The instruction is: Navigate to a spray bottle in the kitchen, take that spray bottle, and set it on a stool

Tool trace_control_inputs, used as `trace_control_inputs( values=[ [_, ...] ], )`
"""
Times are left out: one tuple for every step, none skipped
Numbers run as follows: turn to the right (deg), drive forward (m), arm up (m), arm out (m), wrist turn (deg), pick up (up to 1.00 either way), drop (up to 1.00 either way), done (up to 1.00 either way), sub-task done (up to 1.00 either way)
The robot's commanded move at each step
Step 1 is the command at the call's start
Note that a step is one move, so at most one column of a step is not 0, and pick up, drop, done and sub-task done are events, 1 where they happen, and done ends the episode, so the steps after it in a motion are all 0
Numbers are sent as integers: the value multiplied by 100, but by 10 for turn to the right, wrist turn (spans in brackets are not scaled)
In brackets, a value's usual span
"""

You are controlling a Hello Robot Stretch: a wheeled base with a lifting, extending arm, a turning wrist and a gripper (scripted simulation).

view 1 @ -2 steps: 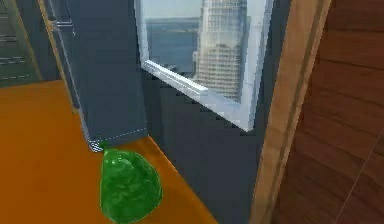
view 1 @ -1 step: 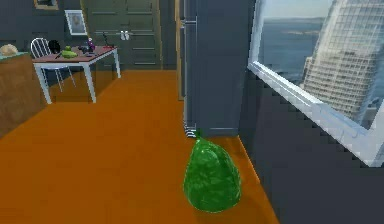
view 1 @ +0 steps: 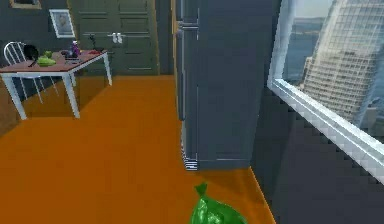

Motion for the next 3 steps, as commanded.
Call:
trace_control_inputs(
  values=[
    [-450,0,0,0,0,0,0,0,0],
    [-180,0,0,0,0,0,0,0,0],
    [0,35,0,0,0,0,0,0,0]
  ],
)
